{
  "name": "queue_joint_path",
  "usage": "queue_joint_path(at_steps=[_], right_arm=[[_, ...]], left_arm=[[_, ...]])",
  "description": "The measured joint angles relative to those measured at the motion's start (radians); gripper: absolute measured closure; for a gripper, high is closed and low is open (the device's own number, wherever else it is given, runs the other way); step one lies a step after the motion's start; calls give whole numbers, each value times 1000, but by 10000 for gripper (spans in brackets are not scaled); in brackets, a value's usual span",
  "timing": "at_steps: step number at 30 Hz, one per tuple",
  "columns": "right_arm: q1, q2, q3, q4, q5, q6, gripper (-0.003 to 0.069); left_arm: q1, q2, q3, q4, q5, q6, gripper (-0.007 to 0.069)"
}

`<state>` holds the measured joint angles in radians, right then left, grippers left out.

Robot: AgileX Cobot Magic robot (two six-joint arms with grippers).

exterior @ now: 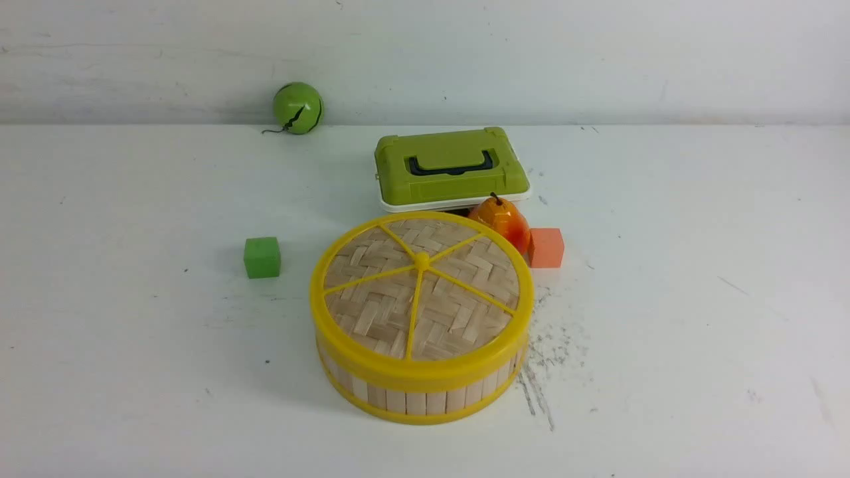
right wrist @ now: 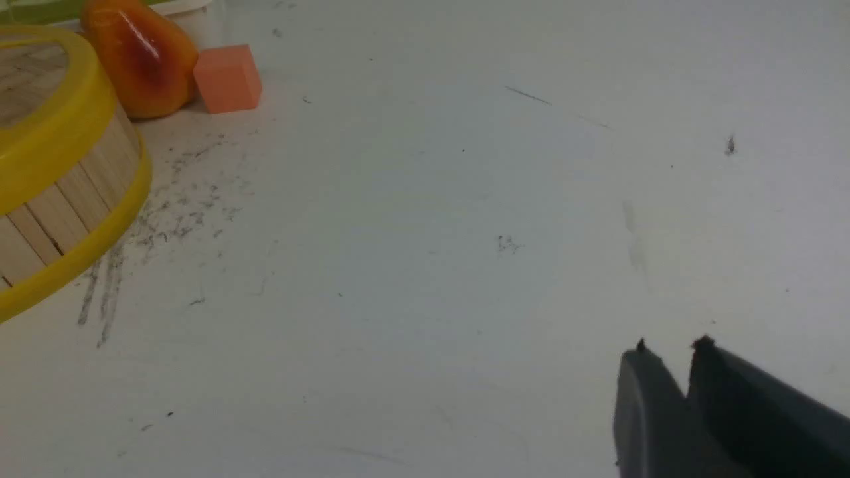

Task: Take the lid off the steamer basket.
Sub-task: Use the right arm to lift the lid of the steamer

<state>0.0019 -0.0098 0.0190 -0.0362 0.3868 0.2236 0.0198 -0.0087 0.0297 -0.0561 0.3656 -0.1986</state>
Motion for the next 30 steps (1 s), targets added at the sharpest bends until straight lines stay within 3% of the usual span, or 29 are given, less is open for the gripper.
queue_joint_path(at_steps=[30], right_arm=[[0, 0, 0, 0, 0, 0, 530]], left_arm=[[0, 0, 0, 0, 0, 0, 385]])
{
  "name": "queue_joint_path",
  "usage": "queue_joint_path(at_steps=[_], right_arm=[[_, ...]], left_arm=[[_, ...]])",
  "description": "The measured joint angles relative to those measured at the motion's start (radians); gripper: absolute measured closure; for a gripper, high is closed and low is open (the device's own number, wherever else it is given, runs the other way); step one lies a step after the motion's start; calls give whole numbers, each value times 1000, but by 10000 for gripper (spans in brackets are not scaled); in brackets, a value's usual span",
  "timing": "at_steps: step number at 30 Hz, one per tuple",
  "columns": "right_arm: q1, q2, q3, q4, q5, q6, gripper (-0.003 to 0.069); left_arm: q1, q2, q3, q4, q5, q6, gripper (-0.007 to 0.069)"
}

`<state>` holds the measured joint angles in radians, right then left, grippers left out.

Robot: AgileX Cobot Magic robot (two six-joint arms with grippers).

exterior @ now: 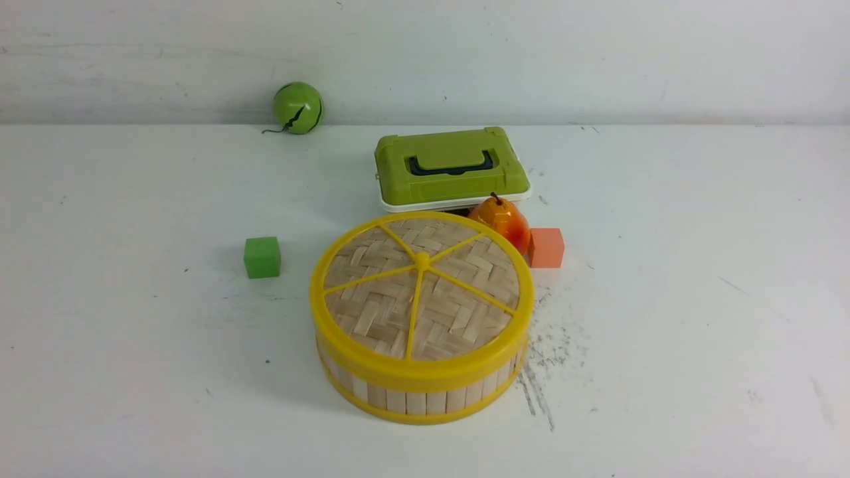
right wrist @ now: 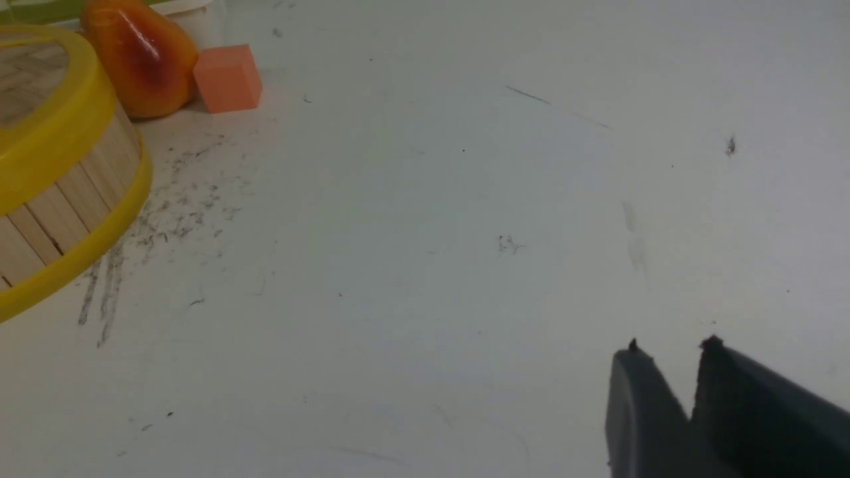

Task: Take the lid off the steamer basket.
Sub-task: Use the right arm to lift the lid of the steamer

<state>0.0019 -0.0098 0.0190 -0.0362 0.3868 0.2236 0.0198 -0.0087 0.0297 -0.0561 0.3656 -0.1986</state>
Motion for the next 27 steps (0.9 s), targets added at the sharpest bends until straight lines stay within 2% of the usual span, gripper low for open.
queue_joint_path(at_steps=[13, 16, 20, 21, 23, 27], right_arm=[[0, 0, 0, 10, 0, 4, 513], [0, 0, 0, 96, 0, 52, 510], [0, 0, 1, 484, 15, 300, 503], [0, 0, 1, 500, 15, 310, 503], [0, 0, 6, 633, 18, 383, 503], [0, 0, 7, 633, 16, 367, 497]], left_arm=[[0, 0, 0, 0, 0, 0, 385], [0, 0, 0, 0, 0, 0, 385], [0, 0, 0, 0, 0, 0, 385], [0, 0, 0, 0, 0, 0, 385], [0, 0, 0, 0, 0, 0, 385], [0, 0, 0, 0, 0, 0, 385]])
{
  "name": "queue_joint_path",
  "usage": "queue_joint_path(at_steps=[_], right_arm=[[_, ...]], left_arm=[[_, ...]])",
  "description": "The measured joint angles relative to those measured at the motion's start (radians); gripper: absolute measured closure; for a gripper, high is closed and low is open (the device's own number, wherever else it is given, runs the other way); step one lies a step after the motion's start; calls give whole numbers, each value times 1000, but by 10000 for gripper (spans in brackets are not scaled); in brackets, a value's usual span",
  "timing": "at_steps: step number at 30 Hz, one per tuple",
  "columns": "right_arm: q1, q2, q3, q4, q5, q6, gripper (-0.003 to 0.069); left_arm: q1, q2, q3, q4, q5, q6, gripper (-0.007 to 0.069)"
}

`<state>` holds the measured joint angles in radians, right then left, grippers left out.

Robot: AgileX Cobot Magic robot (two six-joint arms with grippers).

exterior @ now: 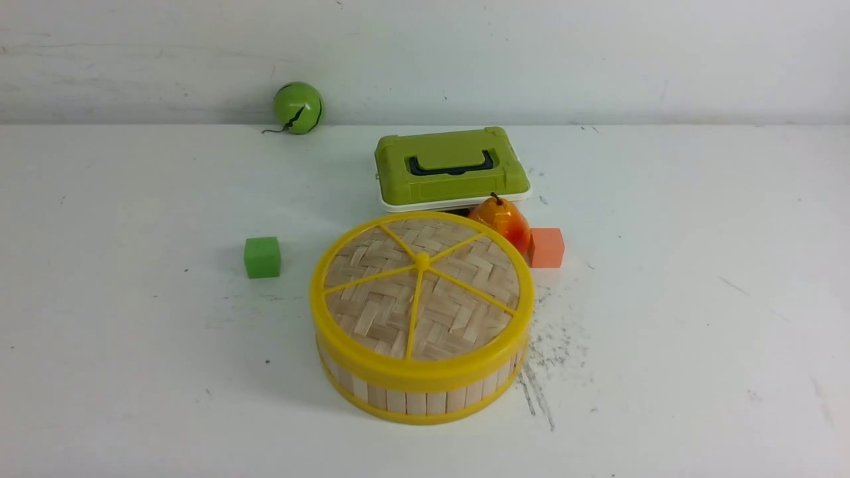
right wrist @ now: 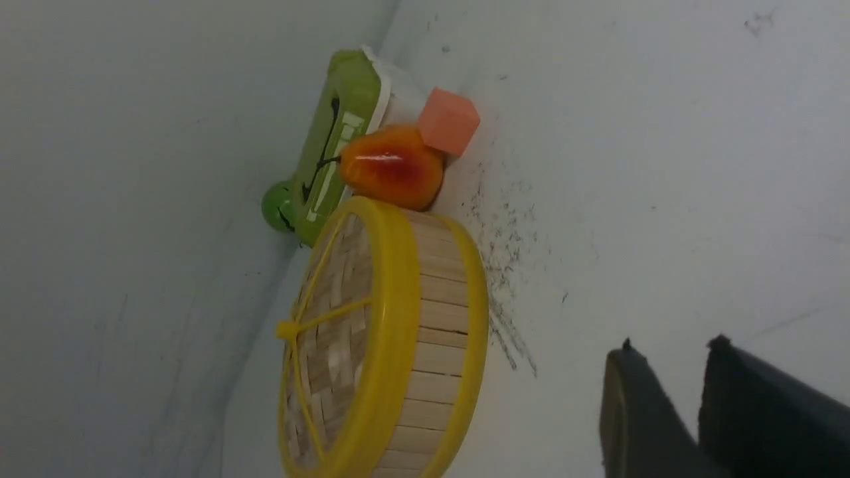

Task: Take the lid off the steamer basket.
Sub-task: Use the right arm to lift the lid of the steamer

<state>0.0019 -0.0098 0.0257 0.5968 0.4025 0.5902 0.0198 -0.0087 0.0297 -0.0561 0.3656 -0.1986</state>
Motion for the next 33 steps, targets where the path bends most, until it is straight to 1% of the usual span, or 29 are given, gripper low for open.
queue_joint_path(at_steps=[3, 6, 9, 10, 11, 12, 13, 14, 15, 16, 17, 18, 19, 21, 22, 23, 24, 26, 27, 29, 30, 31, 33], right_arm=[[0, 0, 0, -62, -20, -55, 492], [9, 0, 1, -66, -44, -72, 492], [22, 0, -26, -64, -44, -131, 488], [40, 0, -72, -62, -43, -205, 487], [45, 0, -87, -62, -43, -228, 487], [69, 25, -159, -61, -41, -326, 493], [78, 43, -200, -61, -37, -378, 501], [83, 57, -211, -64, -33, -392, 503], [103, 134, -305, -76, 4, -494, 531], [105, 145, -330, -81, 11, -519, 540], [120, 260, -436, -104, 81, -617, 579], [120, 260, -450, -107, 81, -629, 584], [126, 401, -592, -134, 187, -745, 634], [127, 541, -718, -145, 293, -845, 669], [127, 595, -785, -151, 351, -898, 678], [127, 608, -799, -152, 363, -907, 679], [127, 676, -850, -156, 421, -945, 681], [127, 845, -1017, -158, 556, -1043, 680], [127, 857, -1028, -158, 565, -1048, 680], [127, 1016, -1162, -159, 684, -1080, 673], [127, 1016, -1162, -159, 693, -1082, 672], [136, 1132, -1258, -164, 765, -1086, 670], [151, 1186, -1302, -168, 801, -1086, 669]], left_arm=[[0, 0, 0, 0, 0, 0, 385], [0, 0, 0, 0, 0, 0, 385], [0, 0, 0, 0, 0, 0, 385], [0, 0, 0, 0, 0, 0, 385], [0, 0, 0, 0, 0, 0, 385], [0, 0, 0, 0, 0, 0, 385], [0, 0, 0, 0, 0, 0, 385], [0, 0, 0, 0, 0, 0, 385], [0, 0, 0, 0, -1, 0, 385], [0, 0, 0, 0, -3, 0, 385], [0, 0, 0, 0, -8, 0, 385], [0, 0, 0, 0, -8, 0, 385], [0, 0, 0, 0, -9, 0, 385], [0, 0, 0, 0, -10, 0, 385], [0, 0, 0, 0, -10, 0, 385], [0, 0, 0, 0, -10, 0, 385], [0, 0, 0, 0, -11, 0, 385], [0, 0, 0, 0, -11, 0, 385], [0, 0, 0, 0, -11, 0, 385], [0, 0, 0, 0, -11, 0, 385], [0, 0, 0, 0, -11, 0, 385], [0, 0, 0, 0, -11, 0, 385], [0, 0, 0, 0, -11, 0, 385]])
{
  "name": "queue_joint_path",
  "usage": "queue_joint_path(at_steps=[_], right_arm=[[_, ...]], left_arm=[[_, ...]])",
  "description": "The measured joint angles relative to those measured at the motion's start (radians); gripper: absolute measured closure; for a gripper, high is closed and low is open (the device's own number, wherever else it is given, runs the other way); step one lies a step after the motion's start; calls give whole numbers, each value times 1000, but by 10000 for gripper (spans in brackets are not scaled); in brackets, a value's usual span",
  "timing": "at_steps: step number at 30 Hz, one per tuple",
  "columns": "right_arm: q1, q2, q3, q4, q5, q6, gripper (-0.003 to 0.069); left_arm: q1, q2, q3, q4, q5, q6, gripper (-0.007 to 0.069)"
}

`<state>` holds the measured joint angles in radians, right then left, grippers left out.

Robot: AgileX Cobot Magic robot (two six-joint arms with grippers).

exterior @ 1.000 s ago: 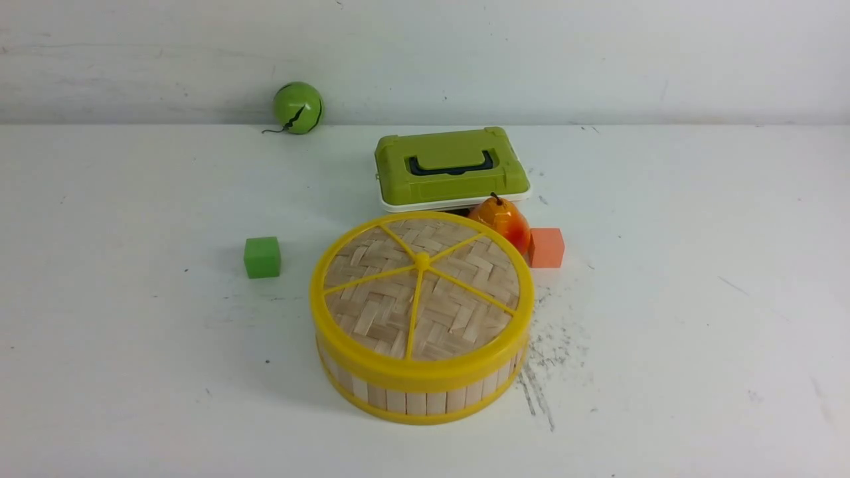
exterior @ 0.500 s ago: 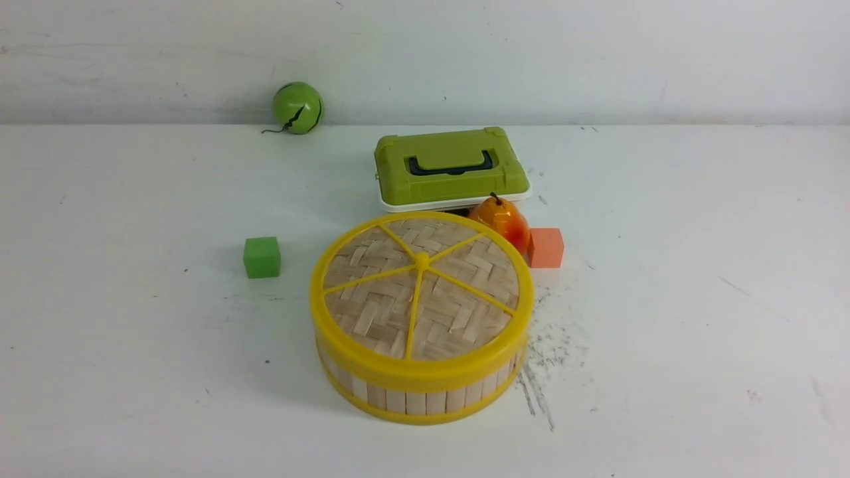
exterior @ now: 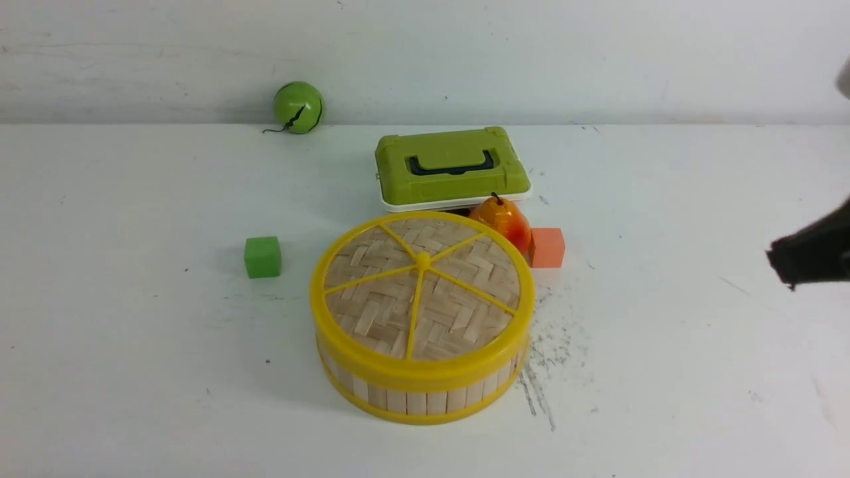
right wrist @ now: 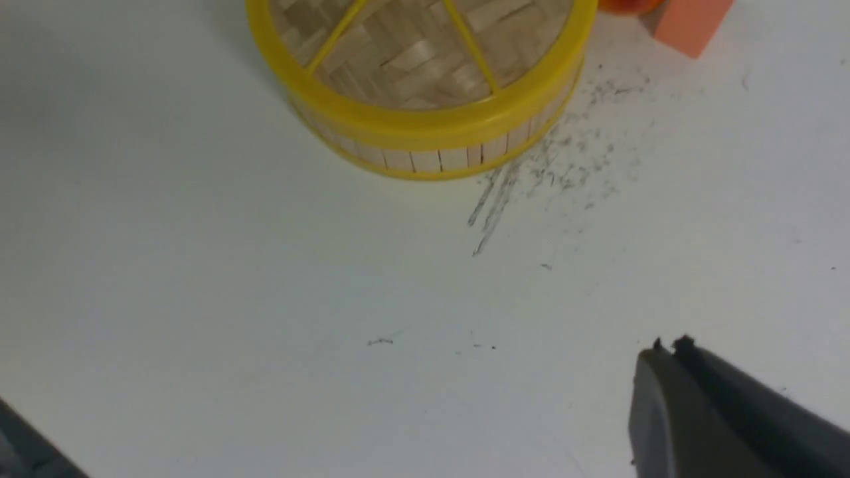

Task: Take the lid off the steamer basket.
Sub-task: Use the right arm to lift the lid of the steamer

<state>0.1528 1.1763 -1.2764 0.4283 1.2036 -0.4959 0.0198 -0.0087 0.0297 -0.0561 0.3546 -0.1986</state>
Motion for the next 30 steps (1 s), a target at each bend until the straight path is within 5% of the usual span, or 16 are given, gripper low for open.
queue_joint_path(at_steps=[10, 17, 26, 30], right_arm=[[298, 459, -419, -124, 42, 86, 663], [370, 669, -643, -173, 43, 185, 609], [416, 895, -803, -223, -52, 284, 325], [416, 950, -804, -242, -130, 335, 280]], left_arm=[[0, 0, 0, 0, 0, 0, 385], [0, 0, 0, 0, 0, 0, 385], [0, 0, 0, 0, 0, 0, 385], [0, 0, 0, 0, 0, 0, 385]])
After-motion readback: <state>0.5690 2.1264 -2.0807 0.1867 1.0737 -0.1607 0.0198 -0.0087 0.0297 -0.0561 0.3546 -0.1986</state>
